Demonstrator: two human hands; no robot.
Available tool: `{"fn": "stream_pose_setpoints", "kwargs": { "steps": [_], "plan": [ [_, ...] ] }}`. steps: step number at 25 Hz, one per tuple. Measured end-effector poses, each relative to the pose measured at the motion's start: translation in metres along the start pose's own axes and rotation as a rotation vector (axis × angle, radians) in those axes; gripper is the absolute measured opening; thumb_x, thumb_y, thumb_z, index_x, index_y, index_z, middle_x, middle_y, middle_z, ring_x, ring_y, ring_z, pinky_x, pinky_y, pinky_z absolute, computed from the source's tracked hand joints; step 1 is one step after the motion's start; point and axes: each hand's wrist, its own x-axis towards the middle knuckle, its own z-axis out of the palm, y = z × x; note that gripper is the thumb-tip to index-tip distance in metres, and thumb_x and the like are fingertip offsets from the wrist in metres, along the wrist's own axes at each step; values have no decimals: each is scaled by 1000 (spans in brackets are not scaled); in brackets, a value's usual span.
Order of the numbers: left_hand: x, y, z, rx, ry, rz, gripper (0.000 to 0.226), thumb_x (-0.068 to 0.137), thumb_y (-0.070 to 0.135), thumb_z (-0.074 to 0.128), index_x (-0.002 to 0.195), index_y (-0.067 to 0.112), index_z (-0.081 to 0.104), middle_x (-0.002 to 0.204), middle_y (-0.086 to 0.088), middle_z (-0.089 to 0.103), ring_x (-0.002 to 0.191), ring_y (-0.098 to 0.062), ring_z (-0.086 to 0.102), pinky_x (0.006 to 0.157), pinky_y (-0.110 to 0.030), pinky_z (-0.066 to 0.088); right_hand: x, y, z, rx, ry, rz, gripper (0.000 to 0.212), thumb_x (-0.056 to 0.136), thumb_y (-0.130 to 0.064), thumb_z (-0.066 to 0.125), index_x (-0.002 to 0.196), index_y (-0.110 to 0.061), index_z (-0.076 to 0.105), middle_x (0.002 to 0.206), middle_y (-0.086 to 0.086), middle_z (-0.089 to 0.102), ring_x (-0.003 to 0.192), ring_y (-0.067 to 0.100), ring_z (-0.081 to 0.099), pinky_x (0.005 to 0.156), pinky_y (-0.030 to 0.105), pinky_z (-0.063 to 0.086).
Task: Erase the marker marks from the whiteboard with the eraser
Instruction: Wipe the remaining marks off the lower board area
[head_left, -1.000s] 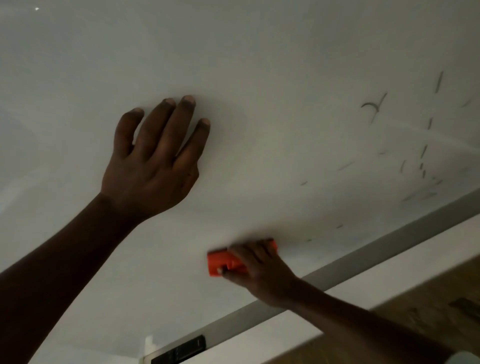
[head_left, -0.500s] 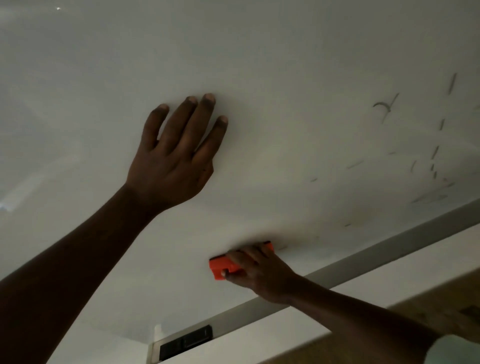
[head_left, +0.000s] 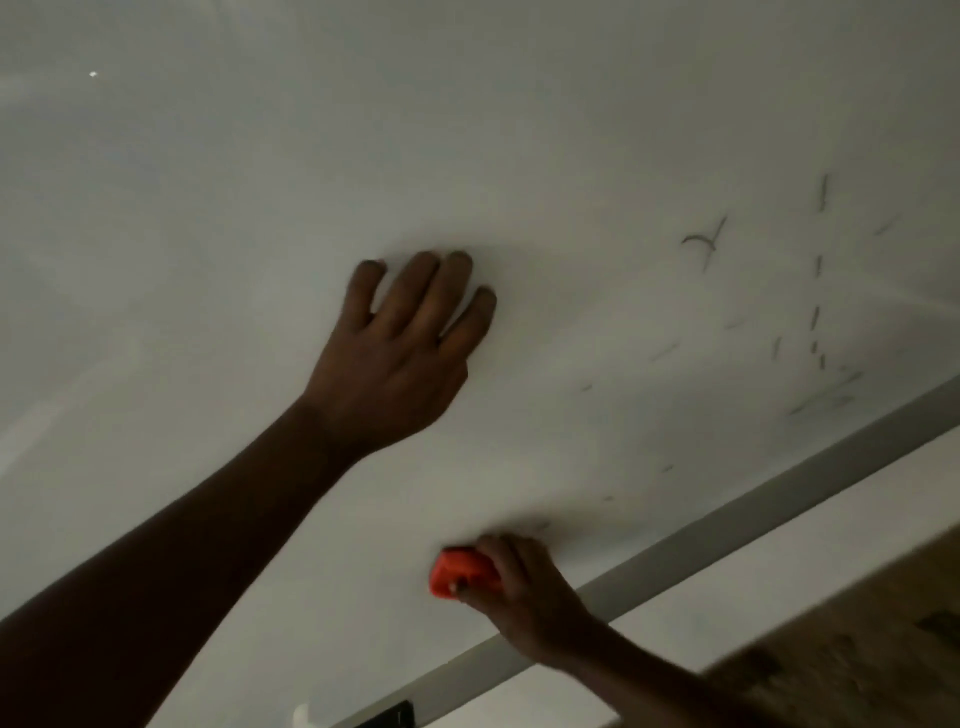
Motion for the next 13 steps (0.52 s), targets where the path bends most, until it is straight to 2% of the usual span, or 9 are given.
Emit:
{"fn": "stream_pose_setpoints", "kwargs": {
  "steps": [1, 3, 5, 6, 8, 10, 11, 12, 13],
  "plan": [
    [12, 5, 4, 2, 2, 39, 39, 90, 21, 59, 127, 9, 65, 138, -21, 56, 121, -37, 48, 93, -52, 37, -16, 7, 7, -33, -29, 7, 22, 88, -36, 70, 110, -37, 67, 125, 3, 56, 103, 26, 56, 81, 39, 56],
    [34, 10, 13, 11, 27, 80, 37, 90, 21, 57, 125, 9, 64, 136, -19, 50, 118, -35, 48, 90, -52, 36, -16, 35, -6, -49, 84, 100, 18, 91, -34, 62, 109, -33, 65, 124, 5, 56, 105, 32, 57, 86, 38, 54],
    [52, 20, 22, 10, 35, 113, 36, 91, 23, 55, 124, 9, 62, 136, -18, 49, 118, -35, 47, 90, -51, 36, 10, 66, -42, -28, 233, 287, 23, 92, -41, 58, 112, -31, 59, 117, -1, 55, 104, 36, 61, 84, 37, 56],
    [59, 26, 26, 17, 31, 127, 36, 92, 23, 54, 124, 9, 61, 136, -18, 51, 118, -35, 46, 90, -51, 35, 26, 84, -64, -123, 302, 374, 27, 91, -44, 58, 112, -27, 56, 119, -1, 48, 106, 33, 59, 82, 34, 55],
    [70, 37, 33, 29, 28, 142, 34, 94, 24, 52, 123, 8, 60, 135, -18, 55, 119, -34, 45, 91, -51, 35, 50, 113, -99, -141, 522, 548, 29, 90, -43, 60, 107, -21, 53, 124, 8, 41, 109, 28, 51, 77, 26, 51],
    [73, 41, 35, 32, 26, 146, 34, 94, 23, 52, 123, 8, 60, 134, -19, 57, 118, -35, 46, 90, -51, 35, 68, 109, -105, -34, 662, 646, 29, 90, -40, 59, 108, -19, 53, 124, 9, 42, 108, 23, 50, 76, 22, 49],
    [73, 41, 35, 31, 30, 146, 33, 94, 23, 52, 122, 7, 60, 133, -19, 57, 118, -35, 47, 89, -51, 35, 68, 93, -91, 23, 641, 674, 29, 89, -39, 58, 110, -20, 54, 124, 1, 43, 106, 15, 50, 77, 20, 49],
    [73, 41, 36, 33, 34, 146, 33, 94, 22, 52, 121, 7, 60, 132, -19, 57, 117, -35, 47, 89, -51, 35, 62, 68, -67, 105, 558, 657, 28, 88, -37, 56, 111, -22, 54, 121, -14, 43, 102, 3, 49, 76, 20, 52],
    [71, 41, 35, 33, 37, 148, 32, 94, 22, 52, 121, 7, 60, 132, -19, 58, 116, -35, 47, 88, -51, 35, 51, 39, -41, 186, 405, 586, 25, 86, -36, 56, 110, -27, 54, 114, -25, 41, 96, -5, 47, 72, 22, 54]
  ]
}}
